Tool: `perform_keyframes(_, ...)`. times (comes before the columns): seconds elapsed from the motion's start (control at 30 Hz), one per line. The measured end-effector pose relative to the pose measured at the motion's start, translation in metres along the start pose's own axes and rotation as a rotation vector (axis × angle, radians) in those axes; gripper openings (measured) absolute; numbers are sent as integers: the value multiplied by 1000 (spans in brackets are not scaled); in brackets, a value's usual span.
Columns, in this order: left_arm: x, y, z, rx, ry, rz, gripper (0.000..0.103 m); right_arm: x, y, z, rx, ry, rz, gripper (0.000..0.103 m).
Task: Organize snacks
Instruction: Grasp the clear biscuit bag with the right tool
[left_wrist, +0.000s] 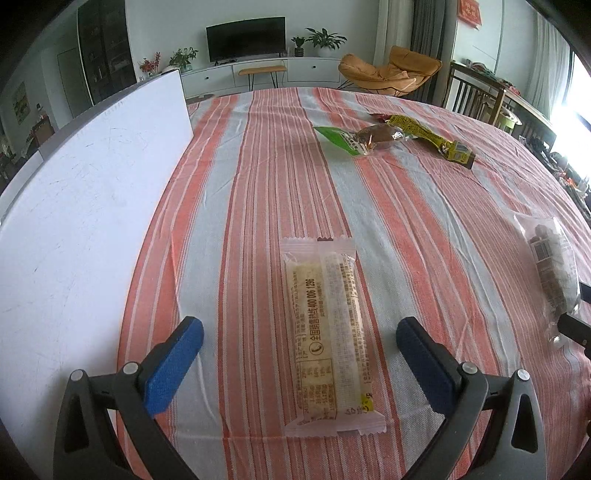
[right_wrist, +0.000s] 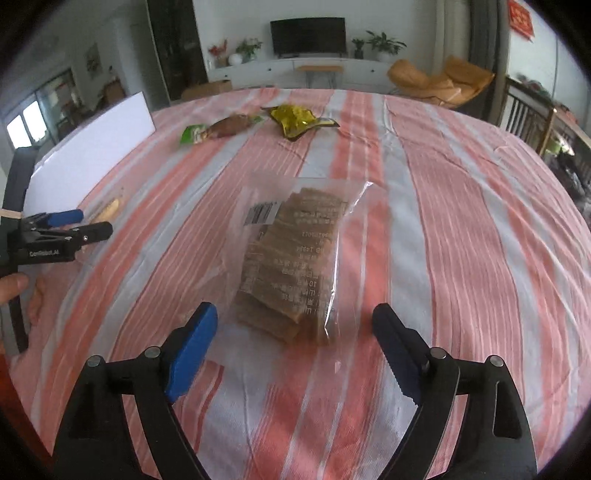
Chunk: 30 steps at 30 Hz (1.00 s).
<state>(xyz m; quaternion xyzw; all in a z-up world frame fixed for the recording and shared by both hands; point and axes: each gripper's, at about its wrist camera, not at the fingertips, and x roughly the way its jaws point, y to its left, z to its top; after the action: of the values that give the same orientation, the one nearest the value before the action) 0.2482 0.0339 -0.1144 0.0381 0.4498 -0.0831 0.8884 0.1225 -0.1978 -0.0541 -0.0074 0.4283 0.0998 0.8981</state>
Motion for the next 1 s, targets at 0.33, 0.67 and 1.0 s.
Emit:
perform_keyframes(0.33, 0, 0, 0, 0, 0, 0, 103, 5, 10, -1, -46, 26, -46, 94)
perform_keyframes(0.67, 0, 0, 0, 0, 0, -1, 103, 6, 9, -1, -43, 25, -43, 94)
perform_keyframes(1.0, 0, 1, 0, 0, 0, -1, 103, 5, 10, -1, -43, 25, -43, 94)
